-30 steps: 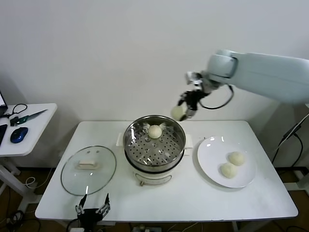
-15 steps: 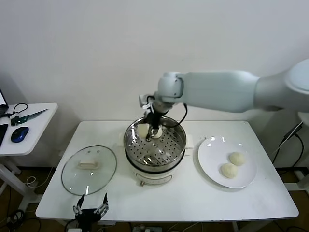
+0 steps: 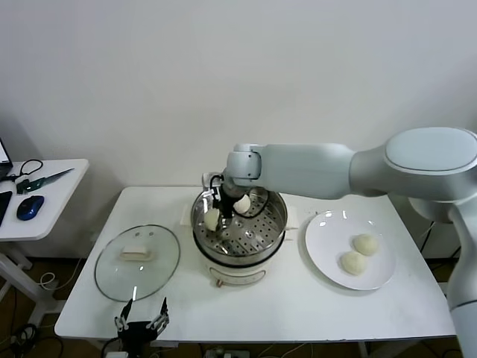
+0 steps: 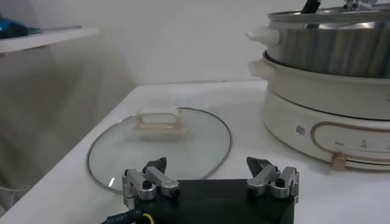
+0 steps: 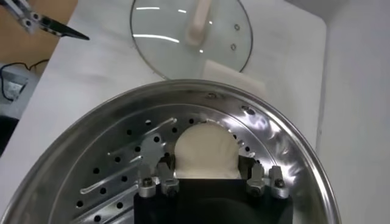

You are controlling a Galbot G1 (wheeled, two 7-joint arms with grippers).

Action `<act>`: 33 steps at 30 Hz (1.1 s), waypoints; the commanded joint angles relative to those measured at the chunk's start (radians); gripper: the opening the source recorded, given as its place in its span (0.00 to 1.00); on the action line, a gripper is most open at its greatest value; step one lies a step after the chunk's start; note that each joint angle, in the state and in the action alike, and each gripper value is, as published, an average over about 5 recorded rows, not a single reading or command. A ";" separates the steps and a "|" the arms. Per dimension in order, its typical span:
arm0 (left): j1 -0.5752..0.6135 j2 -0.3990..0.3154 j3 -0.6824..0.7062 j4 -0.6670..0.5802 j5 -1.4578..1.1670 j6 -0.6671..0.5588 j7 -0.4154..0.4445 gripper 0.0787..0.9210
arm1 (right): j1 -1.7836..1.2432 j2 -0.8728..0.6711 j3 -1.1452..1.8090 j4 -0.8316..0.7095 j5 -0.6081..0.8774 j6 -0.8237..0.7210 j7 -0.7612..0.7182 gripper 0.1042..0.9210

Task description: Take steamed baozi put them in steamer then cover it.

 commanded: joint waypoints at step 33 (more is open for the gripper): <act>0.002 -0.019 -0.003 -0.026 0.000 0.008 0.002 0.88 | -0.006 -0.927 -0.041 0.192 -0.503 0.299 -0.344 0.88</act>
